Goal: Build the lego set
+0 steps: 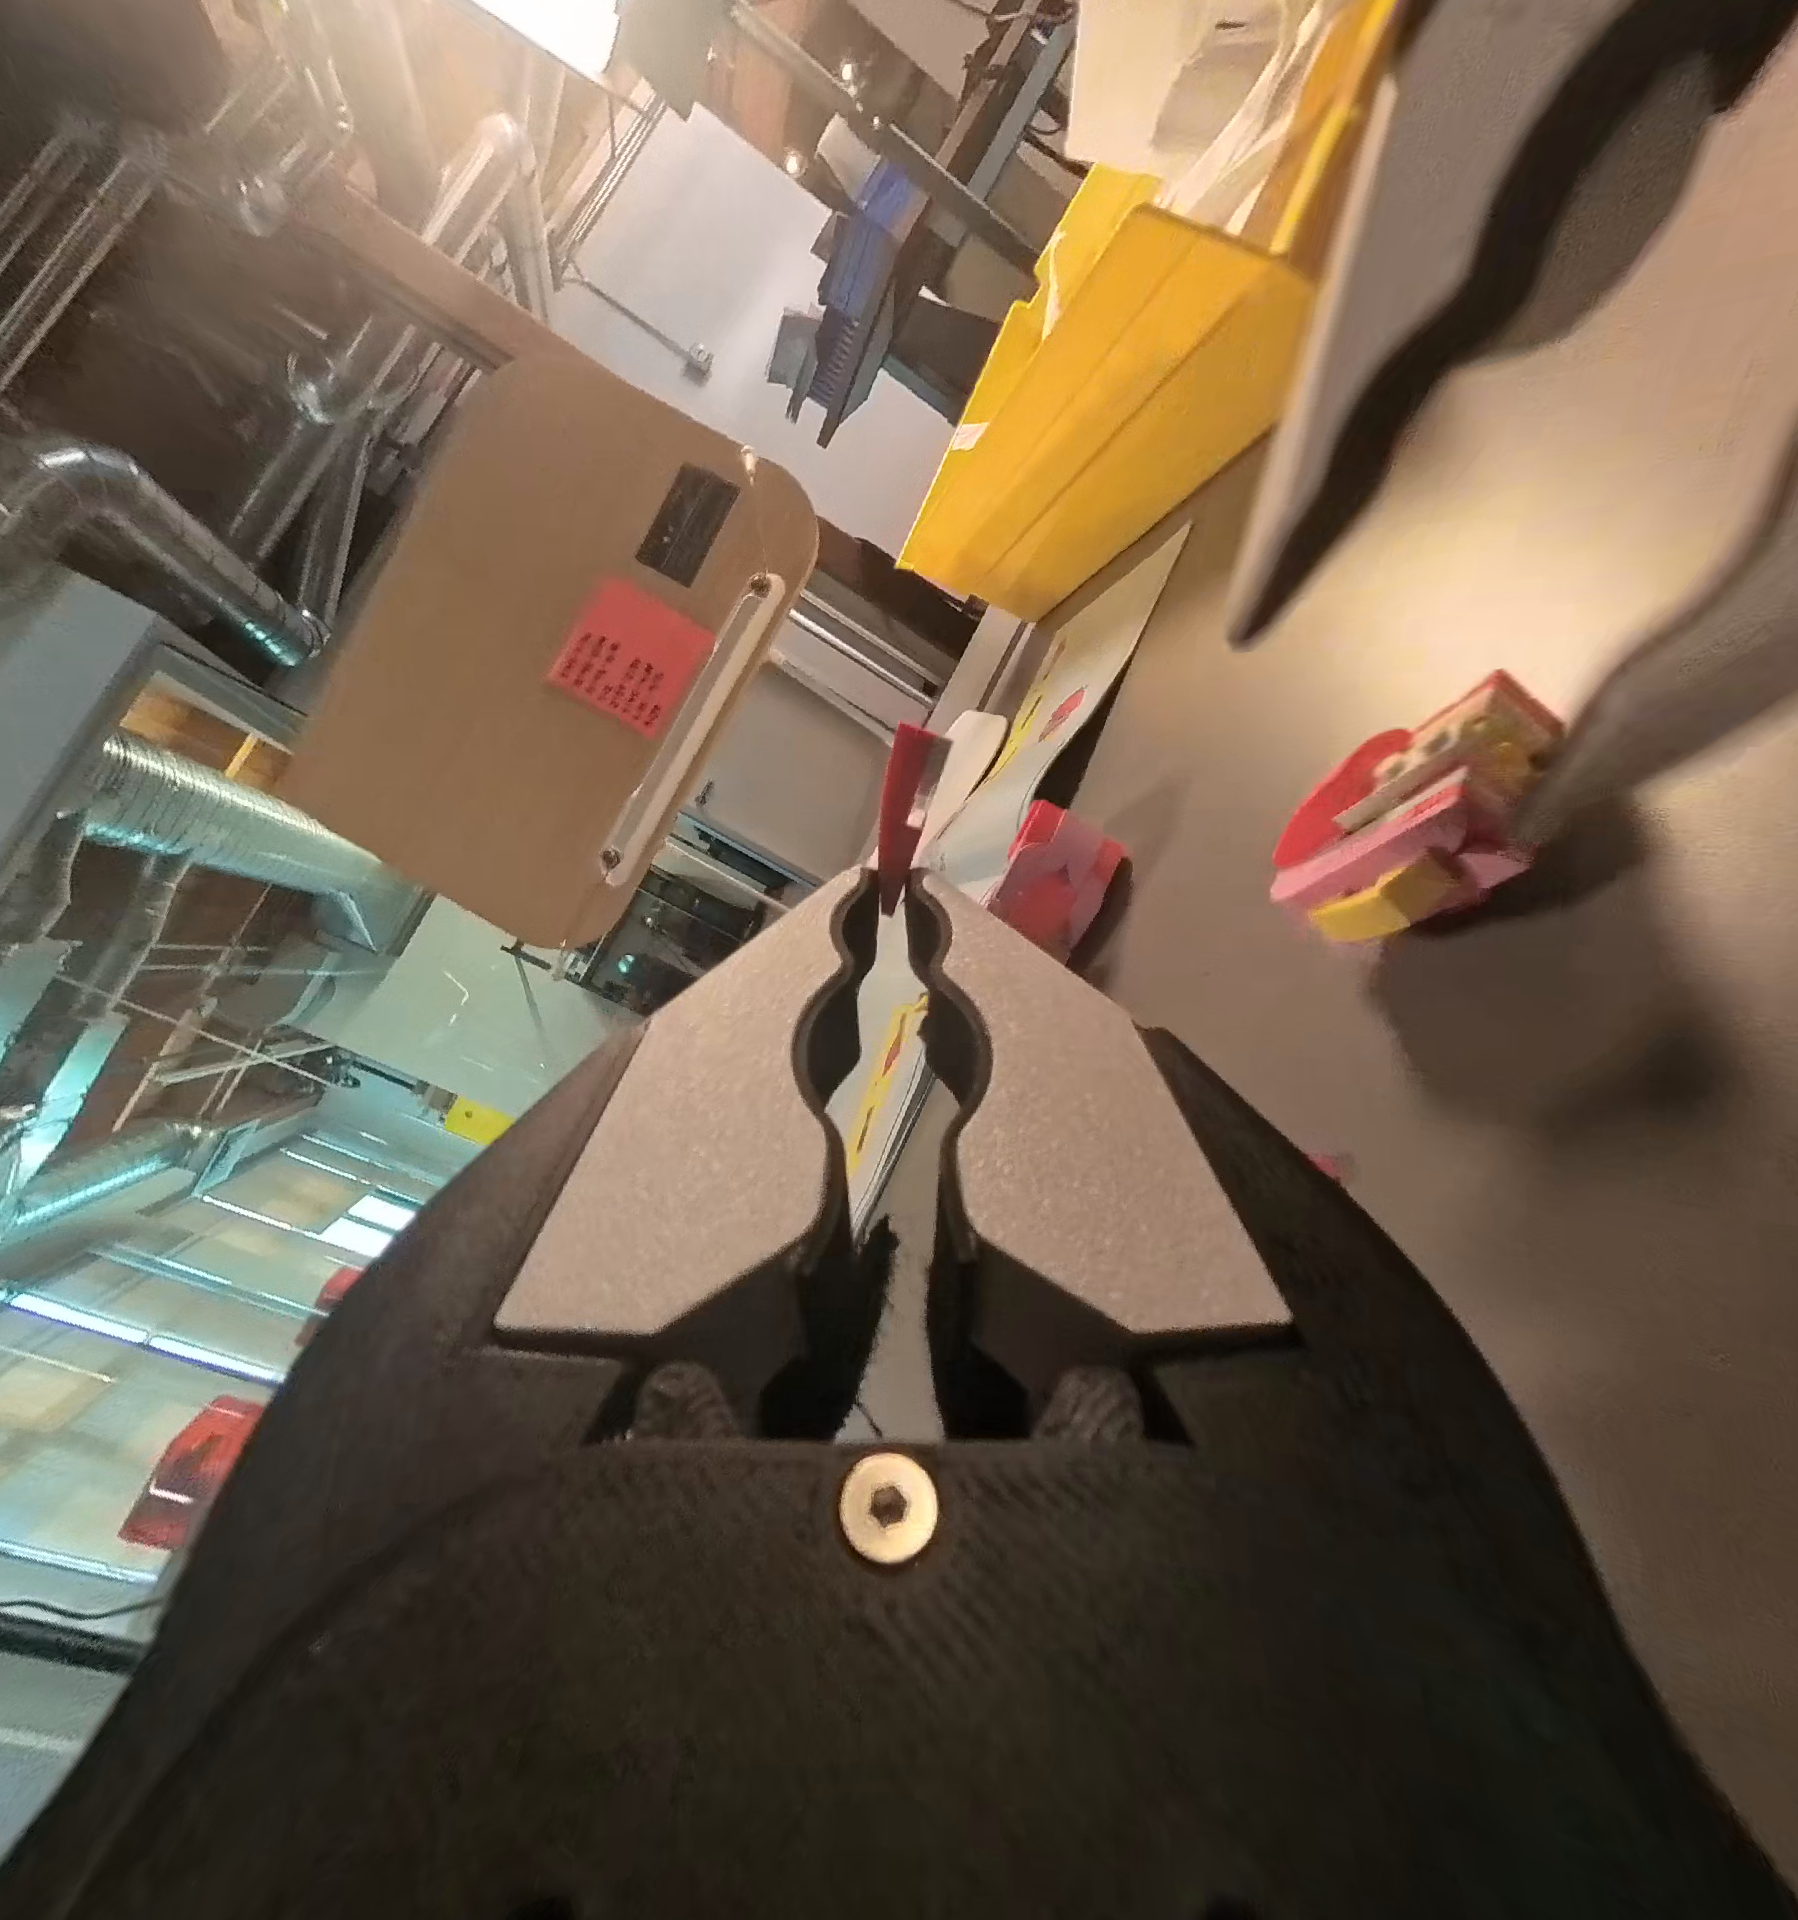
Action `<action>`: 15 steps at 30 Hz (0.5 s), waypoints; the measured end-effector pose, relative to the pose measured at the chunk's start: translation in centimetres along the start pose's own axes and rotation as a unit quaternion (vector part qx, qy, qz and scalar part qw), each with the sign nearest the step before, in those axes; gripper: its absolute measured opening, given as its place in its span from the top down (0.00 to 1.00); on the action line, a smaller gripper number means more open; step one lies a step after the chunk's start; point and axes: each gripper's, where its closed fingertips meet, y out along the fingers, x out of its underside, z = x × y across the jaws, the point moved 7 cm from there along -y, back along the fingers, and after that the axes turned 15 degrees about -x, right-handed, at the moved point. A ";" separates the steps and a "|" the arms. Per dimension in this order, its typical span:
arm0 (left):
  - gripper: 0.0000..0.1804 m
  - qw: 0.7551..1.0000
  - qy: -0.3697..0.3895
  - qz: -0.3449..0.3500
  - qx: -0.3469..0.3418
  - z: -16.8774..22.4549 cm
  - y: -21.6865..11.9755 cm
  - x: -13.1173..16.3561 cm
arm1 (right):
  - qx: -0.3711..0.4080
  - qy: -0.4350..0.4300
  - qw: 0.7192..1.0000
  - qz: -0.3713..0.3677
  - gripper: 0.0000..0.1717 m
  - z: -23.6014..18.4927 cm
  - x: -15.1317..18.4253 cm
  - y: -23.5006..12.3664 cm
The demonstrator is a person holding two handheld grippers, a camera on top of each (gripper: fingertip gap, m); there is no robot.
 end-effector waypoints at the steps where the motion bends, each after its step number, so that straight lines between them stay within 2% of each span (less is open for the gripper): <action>1: 0.98 1.000 -0.005 -0.002 -0.001 -0.1 0.0 0.1 | -0.004 0.004 1.000 -0.027 0.71 -0.4 -0.2 0.7; 7: 0.98 1.000 -0.012 -0.003 0.003 -0.2 0.0 0.1 | 0.017 0.050 0.987 -0.155 0.69 0.6 0.1 2.4; 8: 0.98 1.000 -0.013 -0.002 0.004 -0.2 -0.1 0.1 | 0.017 0.047 0.985 -0.164 0.70 0.7 0.2 2.5; 11: 0.98 1.000 -0.017 -0.002 0.006 -0.3 -0.1 0.1 | 0.022 0.033 0.981 -0.191 0.81 0.8 0.7 2.8; 12: 0.98 1.000 -0.018 -0.003 0.006 -0.3 -0.1 0.1 | 0.034 0.032 0.978 -0.202 0.82 1.0 0.9 2.9; 14: 0.98 1.000 -0.020 -0.003 0.006 -0.4 -0.1 0.2 | 0.047 0.067 0.977 -0.198 0.83 1.4 1.1 2.7; 15: 0.98 1.000 -0.021 -0.004 0.005 -0.4 -0.1 0.2 | 0.048 0.111 0.977 -0.176 0.83 1.6 1.1 2.5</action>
